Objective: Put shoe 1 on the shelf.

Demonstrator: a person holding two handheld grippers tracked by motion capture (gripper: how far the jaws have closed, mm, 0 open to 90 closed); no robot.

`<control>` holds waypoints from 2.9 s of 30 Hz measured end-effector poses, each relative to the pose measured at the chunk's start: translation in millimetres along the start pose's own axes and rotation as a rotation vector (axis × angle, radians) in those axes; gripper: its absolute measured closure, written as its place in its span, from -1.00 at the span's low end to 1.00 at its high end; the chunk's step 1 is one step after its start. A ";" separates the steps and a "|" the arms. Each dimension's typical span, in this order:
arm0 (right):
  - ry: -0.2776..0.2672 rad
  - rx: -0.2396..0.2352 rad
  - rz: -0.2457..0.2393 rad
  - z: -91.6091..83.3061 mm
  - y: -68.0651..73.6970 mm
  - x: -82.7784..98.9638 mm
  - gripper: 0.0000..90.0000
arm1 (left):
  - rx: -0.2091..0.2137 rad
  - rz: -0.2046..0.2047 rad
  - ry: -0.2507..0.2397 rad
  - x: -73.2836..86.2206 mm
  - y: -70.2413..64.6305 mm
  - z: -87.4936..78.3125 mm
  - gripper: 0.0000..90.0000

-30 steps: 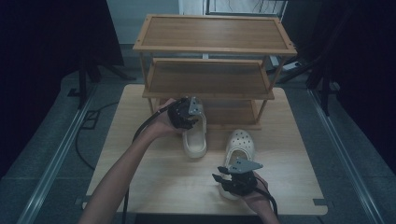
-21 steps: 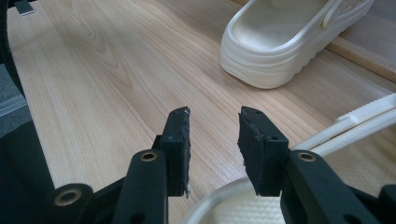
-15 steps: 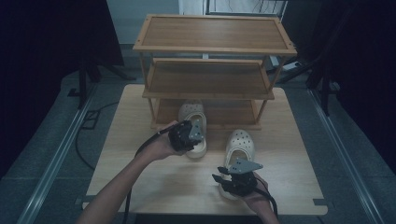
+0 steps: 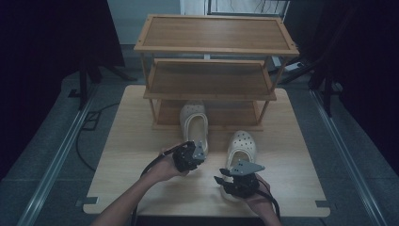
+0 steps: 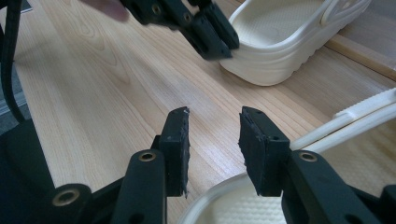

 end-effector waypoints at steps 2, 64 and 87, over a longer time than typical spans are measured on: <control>-0.002 0.000 0.002 -0.5 -0.2 0.0 0.39 | 0.000 -0.018 0.000 0.9 -1.1 6.2 0.90; -0.006 0.005 0.012 -2.9 -4.8 2.1 0.39 | -0.200 -0.247 -0.090 -3.4 94.9 15.1 0.60; -0.008 -0.003 0.010 -2.9 -3.2 0.3 0.61 | -0.042 -0.305 -0.184 71.7 6.2 -31.3 0.02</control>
Point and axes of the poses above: each handheld gripper's, and its own axes: z roughly forward along the jaws, x roughly out of its underside, y roughly to its left, the point moved 4 cm from there along z, roughly forward along the jaws, and after that the axes turned 11 degrees about x, right-handed, at the moved point
